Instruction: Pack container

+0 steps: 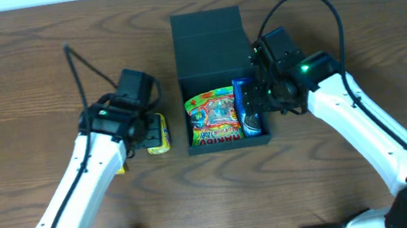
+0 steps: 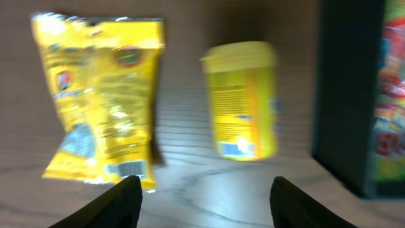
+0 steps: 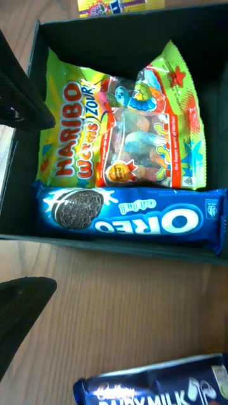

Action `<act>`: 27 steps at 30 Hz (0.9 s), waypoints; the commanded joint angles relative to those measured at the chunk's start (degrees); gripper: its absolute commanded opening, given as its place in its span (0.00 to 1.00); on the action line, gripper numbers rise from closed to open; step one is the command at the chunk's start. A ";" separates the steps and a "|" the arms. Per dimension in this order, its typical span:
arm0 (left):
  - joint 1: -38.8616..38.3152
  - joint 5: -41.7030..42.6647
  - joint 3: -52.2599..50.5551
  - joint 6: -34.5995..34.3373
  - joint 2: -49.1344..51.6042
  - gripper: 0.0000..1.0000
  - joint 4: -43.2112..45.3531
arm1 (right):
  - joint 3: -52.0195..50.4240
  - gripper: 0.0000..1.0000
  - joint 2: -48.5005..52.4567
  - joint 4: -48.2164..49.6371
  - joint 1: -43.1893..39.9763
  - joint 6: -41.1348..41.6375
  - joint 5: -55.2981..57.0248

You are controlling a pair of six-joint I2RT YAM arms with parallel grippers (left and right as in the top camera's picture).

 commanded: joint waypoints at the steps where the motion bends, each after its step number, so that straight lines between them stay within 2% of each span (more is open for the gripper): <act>1: 3.78 -2.05 -1.70 -0.61 -3.08 0.68 0.57 | 1.40 0.73 -0.83 -0.28 -0.61 -1.53 0.52; 6: 7.26 -2.12 -6.91 2.60 -3.34 0.73 3.63 | 1.40 0.74 -0.83 -0.02 -0.61 -1.95 0.55; 11: 7.74 -5.51 -12.83 2.51 -3.30 0.80 8.35 | 1.40 0.75 -0.83 0.13 -0.61 -2.91 0.35; 15: 11.76 -4.74 -17.77 2.54 -3.28 0.86 14.51 | 1.40 0.75 -0.85 0.07 -0.61 -3.91 0.35; 19: 14.19 -0.81 -21.29 2.62 -3.26 0.87 20.83 | 1.40 0.75 -0.85 0.24 -0.61 -4.33 0.37; 27: 14.34 -2.49 -23.67 4.96 0.57 0.85 27.10 | 1.40 0.75 -0.85 0.79 -0.63 -5.44 0.42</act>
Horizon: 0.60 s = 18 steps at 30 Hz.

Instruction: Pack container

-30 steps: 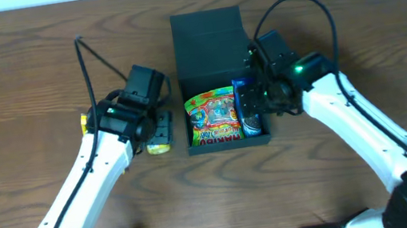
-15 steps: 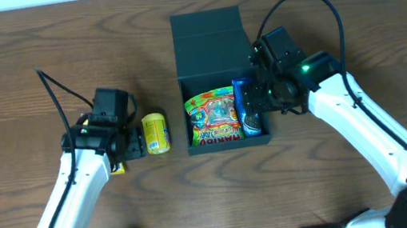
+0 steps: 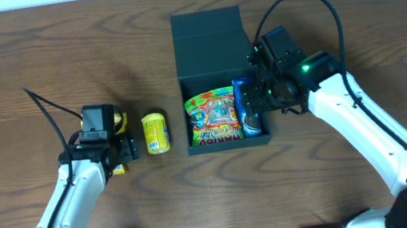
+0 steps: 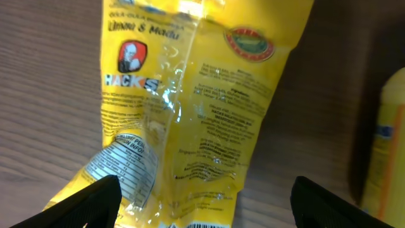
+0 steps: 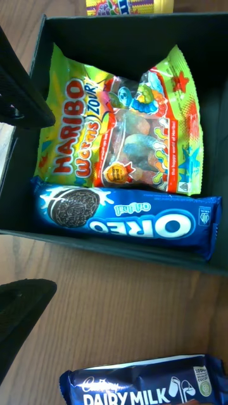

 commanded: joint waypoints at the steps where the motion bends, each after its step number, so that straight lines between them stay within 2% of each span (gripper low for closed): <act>1: 0.35 -0.61 -0.44 1.70 3.10 0.84 0.85 | 1.27 0.76 -0.81 0.15 -0.74 -1.92 0.46; 5: 0.35 -0.55 -0.44 1.62 7.85 0.75 2.78 | 1.31 0.77 -1.22 -0.61 -2.49 -1.92 0.35; 7: 0.35 -0.57 -0.44 1.62 9.18 0.63 3.26 | 1.31 0.77 -1.68 -0.98 -3.87 -1.97 0.35; 15: 0.35 -0.35 0.55 0.94 9.49 0.26 3.65 | 1.31 0.77 -3.48 -1.11 -10.80 -2.75 0.37; 18: 0.33 -0.33 1.81 0.94 9.31 0.17 2.75 | 1.31 0.77 -3.58 -1.18 -13.81 -2.75 0.37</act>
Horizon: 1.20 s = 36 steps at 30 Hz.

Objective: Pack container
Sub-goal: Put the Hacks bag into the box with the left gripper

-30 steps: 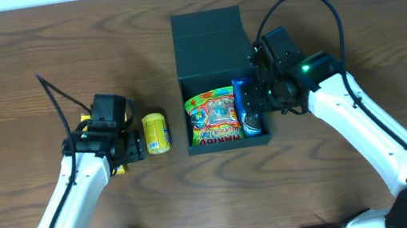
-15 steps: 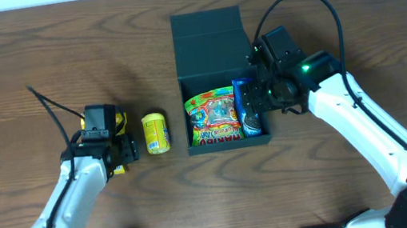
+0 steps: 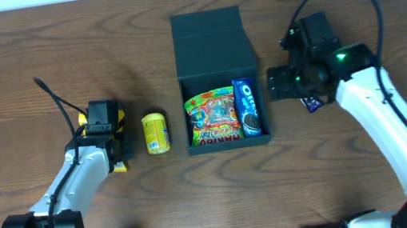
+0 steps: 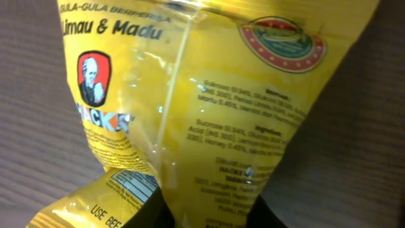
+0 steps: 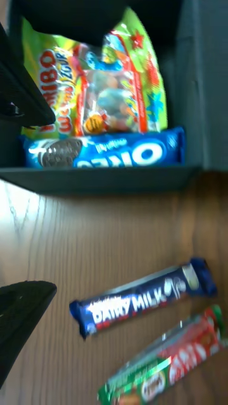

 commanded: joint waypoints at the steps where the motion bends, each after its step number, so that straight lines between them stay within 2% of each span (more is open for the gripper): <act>1: 0.33 1.97 1.16 -0.17 1.22 0.15 -1.84 | 1.25 0.77 -1.01 -0.22 -3.43 -0.98 0.39; 6: 0.17 2.01 8.81 -0.66 -1.51 0.06 -9.81 | 1.25 0.78 -1.09 -0.26 -9.31 -0.96 0.39; 12: -3.17 3.93 16.92 -3.69 -5.27 0.06 -13.64 | 1.25 0.81 -1.09 -0.39 -11.76 -0.98 0.42; 16: -9.31 3.93 19.74 -8.20 -6.75 0.06 -13.55 | 1.25 0.84 -1.07 -0.42 -12.92 -0.96 0.42; 19: -14.99 4.81 21.11 -11.91 -6.86 0.06 -12.74 | 1.25 0.84 -1.07 -0.44 -13.99 -0.96 0.39; 24: -26.12 7.32 21.20 -20.50 -6.47 0.05 -4.98 | 1.22 0.84 -1.07 -1.05 -14.84 -0.96 0.39; 28: -32.04 7.32 21.20 -28.06 -4.96 0.06 -0.26 | 1.25 0.85 -1.07 -1.92 -14.84 -0.98 0.39; 31: -33.83 7.37 21.20 -32.09 -2.78 0.05 0.22 | 1.22 0.85 -1.07 -2.36 -14.84 -0.98 0.39; 36: -34.86 8.61 21.27 -34.53 1.86 0.06 -0.33 | 1.22 0.85 -1.07 -3.17 -14.84 -0.98 0.39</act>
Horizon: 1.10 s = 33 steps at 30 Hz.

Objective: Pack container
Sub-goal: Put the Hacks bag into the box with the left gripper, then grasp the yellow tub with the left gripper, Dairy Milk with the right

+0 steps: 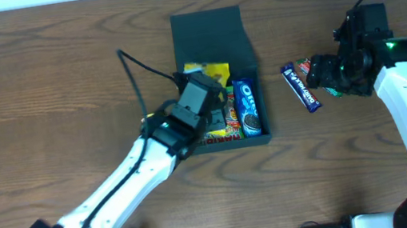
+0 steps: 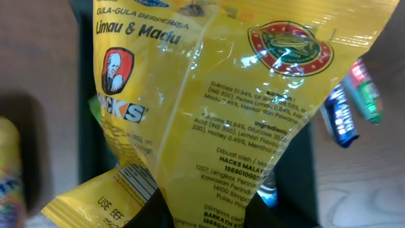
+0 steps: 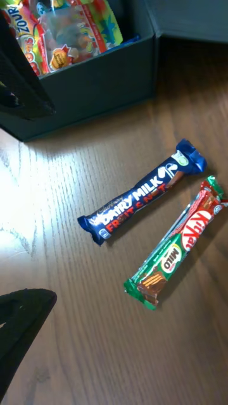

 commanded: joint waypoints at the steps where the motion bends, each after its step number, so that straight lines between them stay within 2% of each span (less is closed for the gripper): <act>1: -0.22 0.20 1.64 -5.29 1.92 0.06 -0.33 | 1.20 0.85 -0.98 -0.59 -0.57 -0.72 0.13; 4: -0.22 -0.83 1.64 -7.78 2.27 0.06 -0.28 | 1.20 0.85 -0.98 -1.29 -0.57 -0.72 0.13; 5: -0.22 -1.36 1.66 -8.37 2.27 0.17 -0.11 | 1.20 0.85 -0.98 -1.49 -0.57 -0.74 0.15; 6: -0.22 -1.57 1.66 -8.68 2.27 0.45 0.09 | 1.20 0.86 -0.98 -1.53 -0.57 -0.76 0.15; 7: -0.22 -1.57 1.66 -8.68 2.27 0.62 0.17 | 1.20 0.86 -0.98 -1.55 -0.57 -0.76 0.15; 8: -0.22 -1.55 1.68 -8.63 2.27 0.71 0.24 | 1.20 0.87 -0.98 -1.49 -0.57 -0.79 0.15; 11: -0.22 -0.76 2.10 -5.57 2.19 0.80 0.42 | 1.18 0.87 -0.96 -0.48 -0.57 -1.36 0.17; 19: 0.17 -2.27 5.92 5.75 -2.10 0.91 -0.35 | 0.70 0.81 3.48 6.03 -0.52 -9.94 0.37; 24: 1.53 -5.70 5.92 11.56 -5.84 0.93 -2.47 | 0.70 0.73 10.49 9.53 -0.52 -15.52 0.37; 29: 2.71 -6.29 5.92 18.62 -6.60 0.96 -7.17 | 0.70 0.64 17.35 13.00 -0.37 -17.68 0.17; 33: 3.91 -9.49 5.92 20.76 -6.60 0.97 -11.13 | 0.70 0.59 20.26 13.44 0.52 -18.95 0.15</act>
